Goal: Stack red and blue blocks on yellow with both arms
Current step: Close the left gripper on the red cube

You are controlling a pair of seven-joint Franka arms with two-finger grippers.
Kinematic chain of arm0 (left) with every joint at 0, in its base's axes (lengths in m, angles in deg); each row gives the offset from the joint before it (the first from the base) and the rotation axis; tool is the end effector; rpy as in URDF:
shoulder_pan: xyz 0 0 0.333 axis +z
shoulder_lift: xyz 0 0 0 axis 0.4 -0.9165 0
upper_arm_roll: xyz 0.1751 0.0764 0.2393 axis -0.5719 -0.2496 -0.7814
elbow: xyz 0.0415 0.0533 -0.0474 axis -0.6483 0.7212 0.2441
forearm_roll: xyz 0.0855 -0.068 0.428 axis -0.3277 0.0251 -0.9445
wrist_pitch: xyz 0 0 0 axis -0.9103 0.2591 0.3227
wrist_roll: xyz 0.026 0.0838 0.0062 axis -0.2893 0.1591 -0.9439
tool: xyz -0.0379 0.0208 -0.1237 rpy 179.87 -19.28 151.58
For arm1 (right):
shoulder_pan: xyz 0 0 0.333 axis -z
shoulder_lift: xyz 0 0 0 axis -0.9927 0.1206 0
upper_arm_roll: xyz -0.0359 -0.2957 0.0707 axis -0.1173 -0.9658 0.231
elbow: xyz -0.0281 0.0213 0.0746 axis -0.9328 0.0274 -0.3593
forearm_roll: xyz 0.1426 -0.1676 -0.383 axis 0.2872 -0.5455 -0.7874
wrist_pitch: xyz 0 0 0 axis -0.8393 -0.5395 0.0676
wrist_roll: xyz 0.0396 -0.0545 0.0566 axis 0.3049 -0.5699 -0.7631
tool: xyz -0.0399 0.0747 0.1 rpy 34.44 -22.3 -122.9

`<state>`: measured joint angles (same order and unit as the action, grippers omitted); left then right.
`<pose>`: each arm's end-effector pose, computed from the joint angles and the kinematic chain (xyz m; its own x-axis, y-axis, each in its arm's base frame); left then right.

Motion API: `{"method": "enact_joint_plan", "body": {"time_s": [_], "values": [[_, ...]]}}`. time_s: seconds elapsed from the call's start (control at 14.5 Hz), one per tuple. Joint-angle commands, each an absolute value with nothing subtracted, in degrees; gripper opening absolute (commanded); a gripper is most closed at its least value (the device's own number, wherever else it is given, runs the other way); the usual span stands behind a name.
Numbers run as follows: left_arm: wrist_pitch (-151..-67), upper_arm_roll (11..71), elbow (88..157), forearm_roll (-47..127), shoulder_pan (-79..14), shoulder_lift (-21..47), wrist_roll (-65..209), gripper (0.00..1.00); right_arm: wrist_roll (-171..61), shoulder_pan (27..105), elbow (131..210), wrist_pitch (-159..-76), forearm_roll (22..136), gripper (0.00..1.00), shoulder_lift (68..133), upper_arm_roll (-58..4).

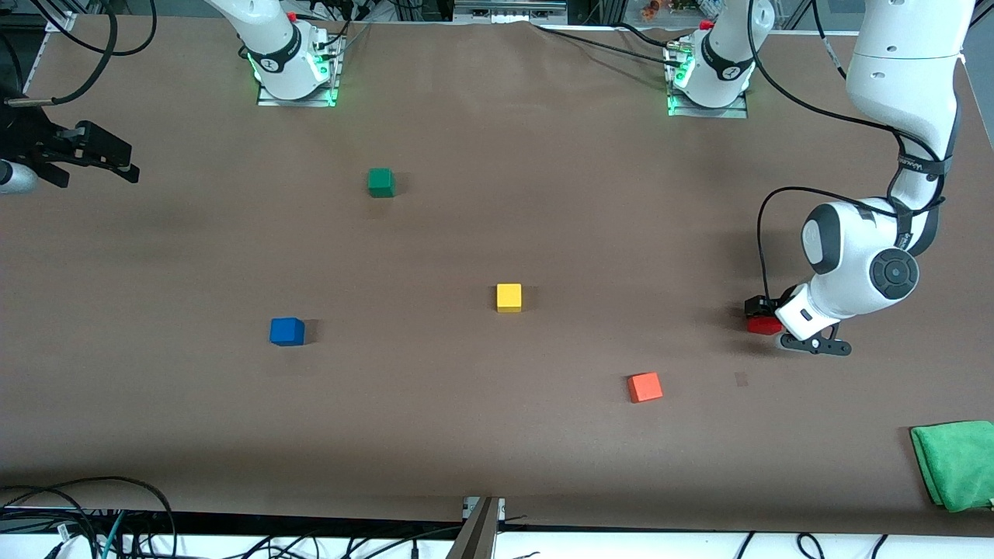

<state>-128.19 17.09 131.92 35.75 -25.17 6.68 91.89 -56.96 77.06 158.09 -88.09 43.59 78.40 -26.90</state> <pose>0.6472 0.0480 0.1303 0.9904 -0.1174 -0.0724 -0.1167 -0.9931 0.0140 0.6055 0.0129 0.6000 0.9969 0.0697 -0.0353 0.0687 -0.9972 -0.0279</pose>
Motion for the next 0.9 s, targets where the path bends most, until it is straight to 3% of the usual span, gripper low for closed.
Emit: {"method": "enact_joint_plan", "body": {"time_s": [0.0, 0.28, 0.41, 0.62, 0.83], "values": [[-127.62, 17.05, 131.57, 36.95, -24.99, 7.23, 92.74, 0.78, -56.28, 77.10, 157.73, -87.56, 43.34, 1.00, 78.22, -26.94], [-127.62, 17.05, 131.30, 36.95, -25.07, 7.23, 92.03, 0.32, -56.28, 77.10, 157.73, -87.56, 43.43, 1.00, 78.22, -26.94], [-127.53, 17.05, 131.21, 36.95, -25.07, 7.40, 91.94, 0.03, -56.28, 77.10, 157.73, -87.56, 43.34, 1.00, 78.22, -26.94], [-123.87, 17.05, 129.46, 36.95, -25.51, 9.42, 90.80, 0.00, -56.28, 77.10, 157.73, -87.56, 43.34, 1.00, 78.22, -26.94], [-108.60, 17.31, 121.75, 36.60, -25.78, 10.92, 87.91, 0.00, -56.28, 77.10, 157.73, -87.56, 43.34, 1.00, 78.22, -26.94]]}}
